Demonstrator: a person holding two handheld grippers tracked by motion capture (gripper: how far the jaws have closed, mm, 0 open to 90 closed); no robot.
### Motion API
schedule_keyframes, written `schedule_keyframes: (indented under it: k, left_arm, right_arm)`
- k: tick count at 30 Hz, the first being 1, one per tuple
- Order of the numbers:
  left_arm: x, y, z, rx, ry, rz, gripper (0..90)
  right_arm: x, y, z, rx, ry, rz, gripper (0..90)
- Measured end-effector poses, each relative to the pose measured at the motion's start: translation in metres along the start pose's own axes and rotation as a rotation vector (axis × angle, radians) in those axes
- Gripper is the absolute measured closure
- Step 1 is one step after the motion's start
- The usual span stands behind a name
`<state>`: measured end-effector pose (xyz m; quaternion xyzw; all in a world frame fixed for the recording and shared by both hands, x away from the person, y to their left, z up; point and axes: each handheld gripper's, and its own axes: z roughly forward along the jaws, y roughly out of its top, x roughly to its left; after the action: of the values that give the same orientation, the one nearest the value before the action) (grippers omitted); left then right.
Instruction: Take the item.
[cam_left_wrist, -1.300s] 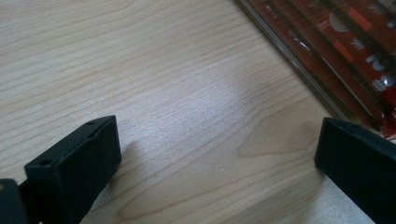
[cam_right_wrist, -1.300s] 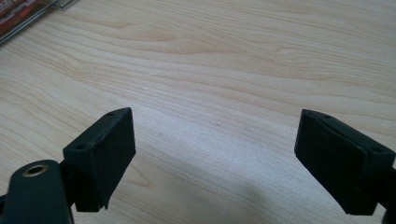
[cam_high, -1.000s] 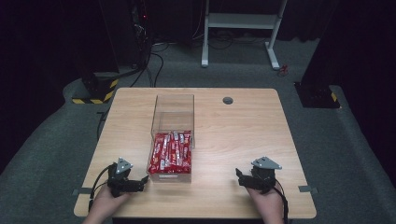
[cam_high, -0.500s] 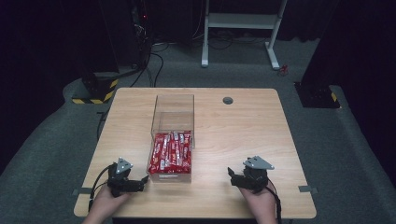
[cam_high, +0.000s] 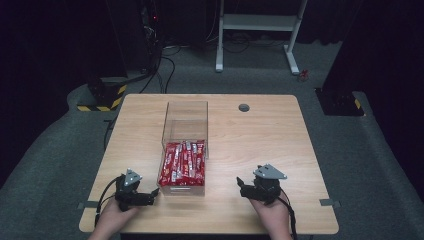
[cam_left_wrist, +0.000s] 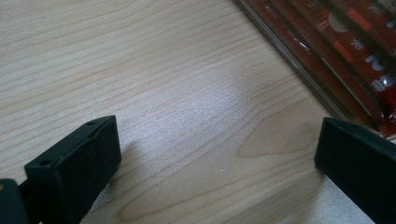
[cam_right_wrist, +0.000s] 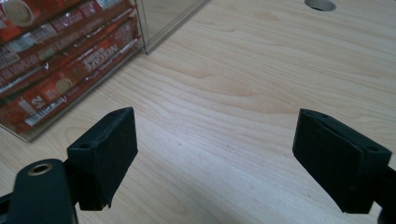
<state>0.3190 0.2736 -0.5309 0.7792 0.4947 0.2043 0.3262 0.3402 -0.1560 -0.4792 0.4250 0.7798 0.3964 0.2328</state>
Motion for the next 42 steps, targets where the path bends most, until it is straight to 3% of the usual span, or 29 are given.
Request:
schedule_keyframes:
  k: [23,42]
  left_arm:
    - [0.0,0.0,0.0,-0.001,0.001,0.0,0.6]
    - [0.0,0.0,0.0,-0.003,0.002,-0.002,0.6]
  right_arm:
    - [0.031,0.037,0.021,-0.045,0.073,-0.025,16.6]
    - [0.045,0.059,0.025,-0.079,0.099,-0.043,17.9]
